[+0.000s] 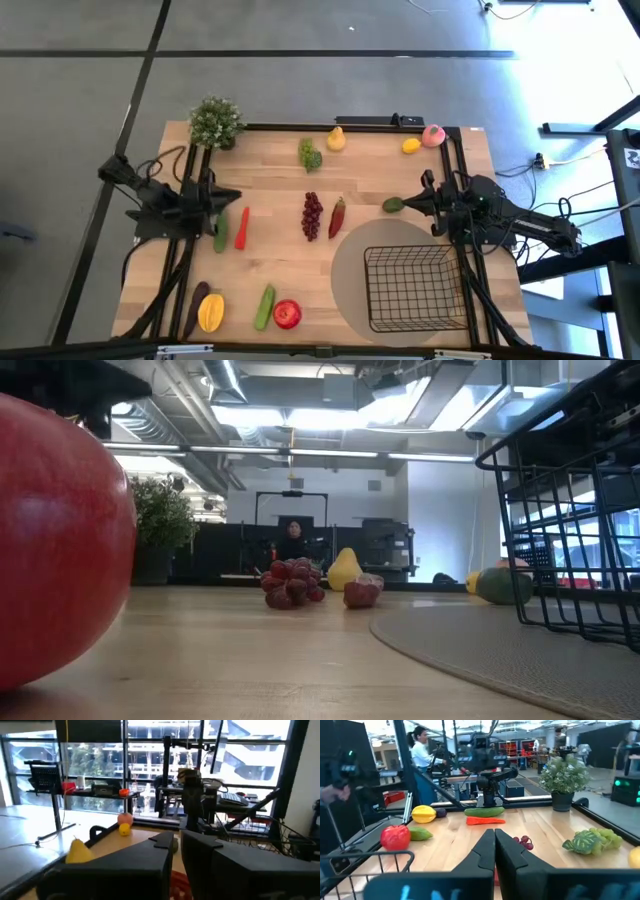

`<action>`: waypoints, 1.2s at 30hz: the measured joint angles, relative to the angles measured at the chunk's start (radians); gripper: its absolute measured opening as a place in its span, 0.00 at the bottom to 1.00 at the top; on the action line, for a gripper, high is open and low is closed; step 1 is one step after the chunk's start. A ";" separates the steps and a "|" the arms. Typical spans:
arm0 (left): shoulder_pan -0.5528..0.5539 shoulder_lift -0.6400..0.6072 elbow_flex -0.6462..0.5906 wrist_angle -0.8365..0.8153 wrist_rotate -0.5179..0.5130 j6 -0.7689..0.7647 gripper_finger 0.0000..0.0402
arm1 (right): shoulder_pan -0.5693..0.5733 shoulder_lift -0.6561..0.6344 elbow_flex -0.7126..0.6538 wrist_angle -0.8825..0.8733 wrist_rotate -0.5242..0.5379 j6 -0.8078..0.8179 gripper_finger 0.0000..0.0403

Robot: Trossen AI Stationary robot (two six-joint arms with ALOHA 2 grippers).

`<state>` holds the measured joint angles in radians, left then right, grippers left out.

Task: Build produce basket
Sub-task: Put the pear into the wire basket

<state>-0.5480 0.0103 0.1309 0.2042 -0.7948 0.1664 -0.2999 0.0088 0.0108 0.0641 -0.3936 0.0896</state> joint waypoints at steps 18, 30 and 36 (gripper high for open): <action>0.014 0.536 0.661 -0.583 -0.200 -0.319 0.07 | 0.000 0.000 0.000 0.042 -0.098 -0.144 0.00; 0.310 0.782 0.956 -0.813 0.086 -0.606 0.07 | 0.000 0.003 0.061 0.000 -0.043 -0.100 0.00; 0.554 0.926 1.042 -0.863 0.403 -0.629 0.07 | 0.000 0.013 0.169 -0.143 -0.020 -0.128 0.00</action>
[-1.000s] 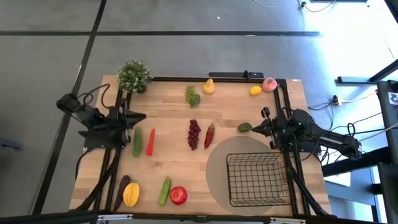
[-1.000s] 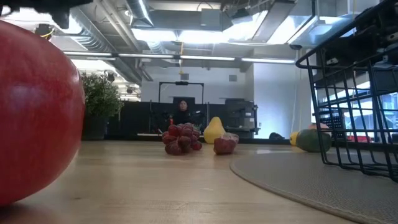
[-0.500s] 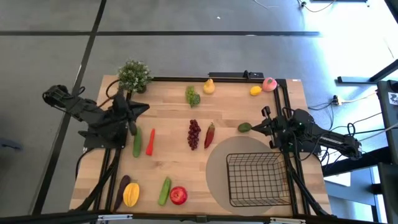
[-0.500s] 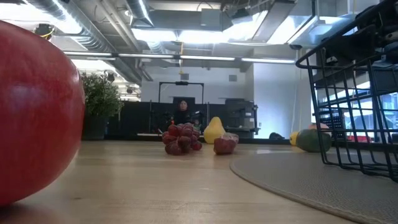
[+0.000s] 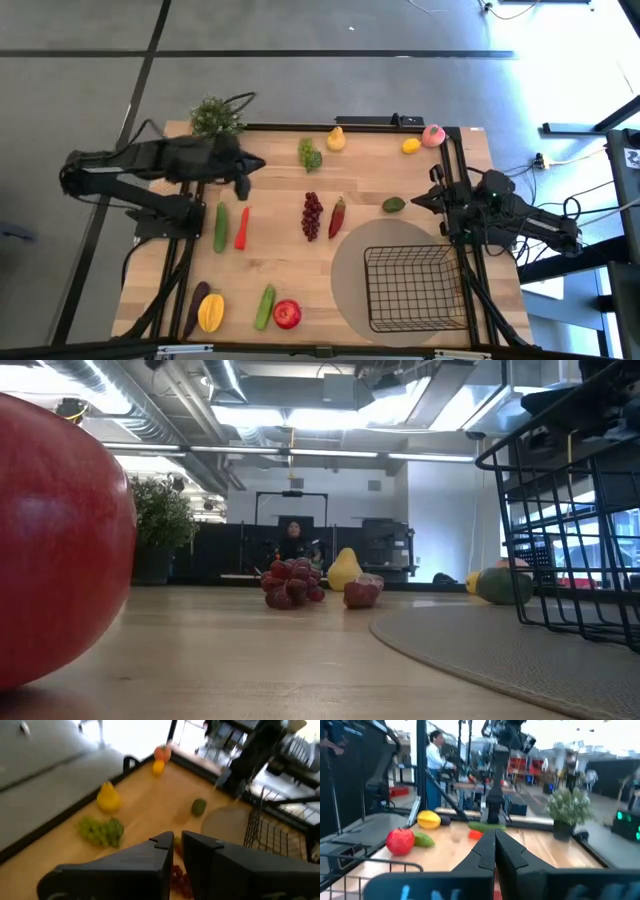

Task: Build produce basket
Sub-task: Put the pear into the wire basket

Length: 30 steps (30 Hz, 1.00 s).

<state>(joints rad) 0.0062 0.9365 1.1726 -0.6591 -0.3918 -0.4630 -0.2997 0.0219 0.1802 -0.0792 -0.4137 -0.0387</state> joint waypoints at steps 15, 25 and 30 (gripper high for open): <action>0.450 0.320 0.027 0.220 0.577 0.001 0.07 | 0.000 0.347 0.369 -0.272 0.246 0.163 0.00; 0.568 0.482 0.027 0.424 0.758 -0.117 0.07 | -0.002 0.585 0.524 -0.319 0.381 0.354 0.00; 0.581 0.540 0.027 0.435 0.745 -0.263 0.07 | -0.009 0.647 0.549 -0.318 0.394 0.375 0.00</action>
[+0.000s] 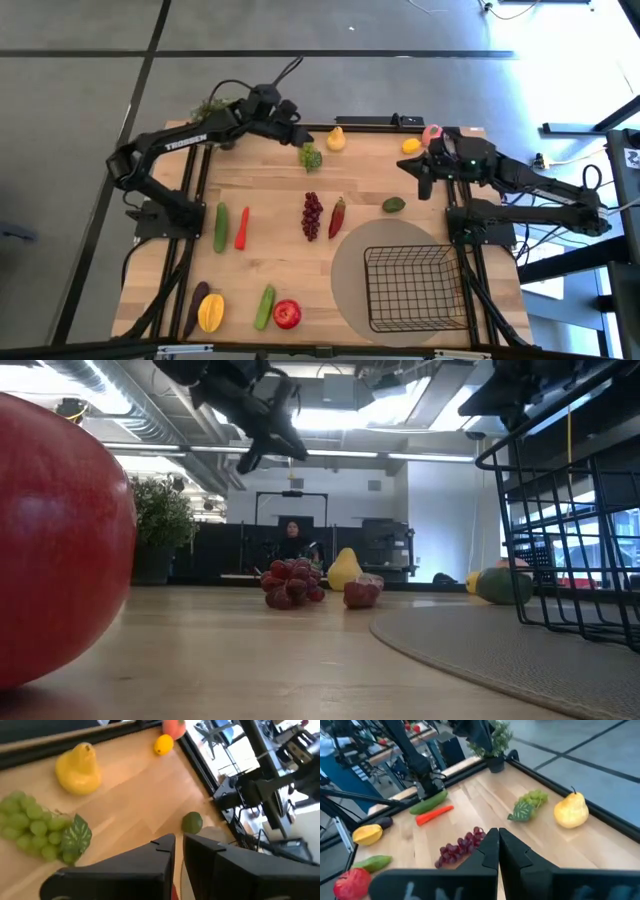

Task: Build produce basket
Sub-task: Put the pear into the wire basket

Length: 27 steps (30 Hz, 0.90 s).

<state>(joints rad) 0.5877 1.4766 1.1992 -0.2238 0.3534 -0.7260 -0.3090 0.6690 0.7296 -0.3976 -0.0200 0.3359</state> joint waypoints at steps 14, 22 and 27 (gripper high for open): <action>-0.014 0.045 0.000 0.048 -0.108 0.156 0.07 | 0.000 0.036 0.003 0.003 0.000 -0.005 0.00; -0.014 0.044 0.113 -0.020 -0.153 0.292 0.07 | 0.000 0.036 0.003 0.003 0.001 -0.006 0.00; -0.013 0.088 0.274 -0.202 -0.222 0.345 0.07 | 0.000 0.036 0.003 0.003 0.001 -0.007 0.00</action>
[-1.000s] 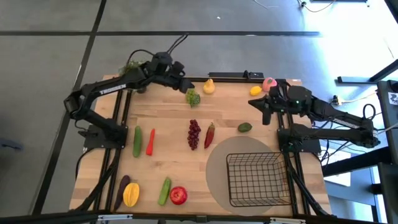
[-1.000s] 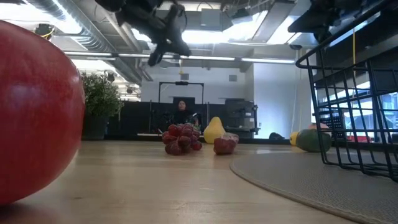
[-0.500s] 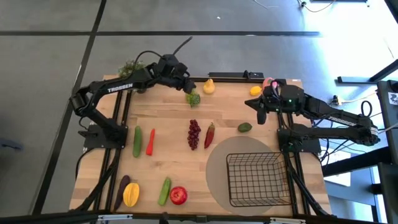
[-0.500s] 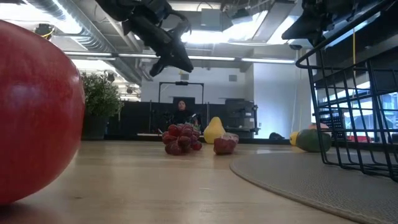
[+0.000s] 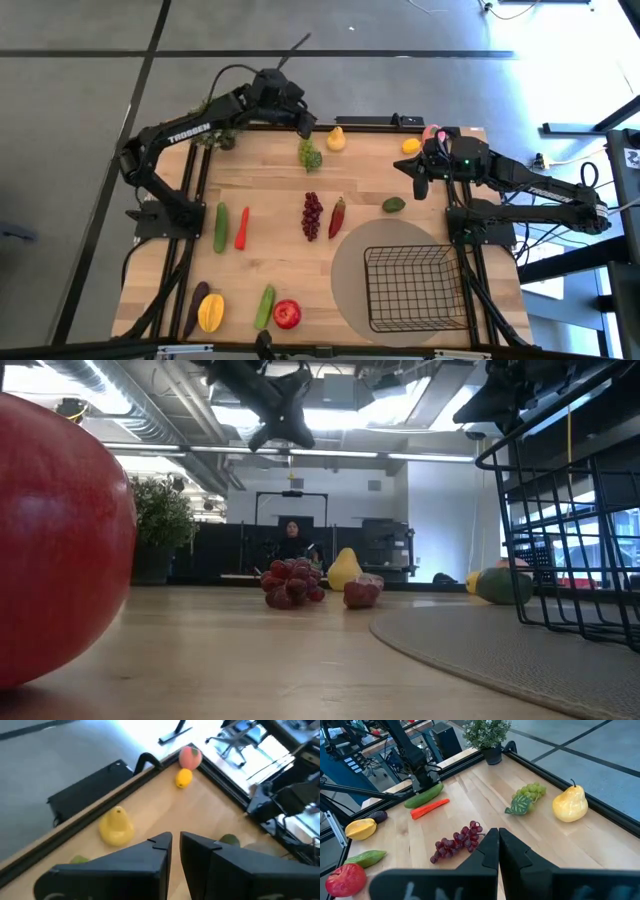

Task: Build produce basket
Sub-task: Put the pear into the wire basket

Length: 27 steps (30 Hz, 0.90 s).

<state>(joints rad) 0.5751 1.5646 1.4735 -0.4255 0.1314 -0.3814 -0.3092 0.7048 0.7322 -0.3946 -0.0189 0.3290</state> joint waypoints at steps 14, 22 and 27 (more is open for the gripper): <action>-0.001 0.380 0.503 -0.364 -0.012 0.052 0.07 | 0.000 0.000 0.000 0.000 0.002 0.002 0.00; 0.005 0.507 0.545 -0.373 -0.038 0.045 0.07 | 0.000 0.000 0.000 0.000 -0.001 -0.072 0.00; 0.015 0.557 0.545 -0.369 -0.040 0.045 0.07 | 0.000 0.000 0.000 0.000 -0.001 -0.072 0.00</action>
<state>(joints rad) 0.5900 2.1218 2.0190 -0.7946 0.0910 -0.3368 -0.3096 0.7044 0.7322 -0.3943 -0.0196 0.2569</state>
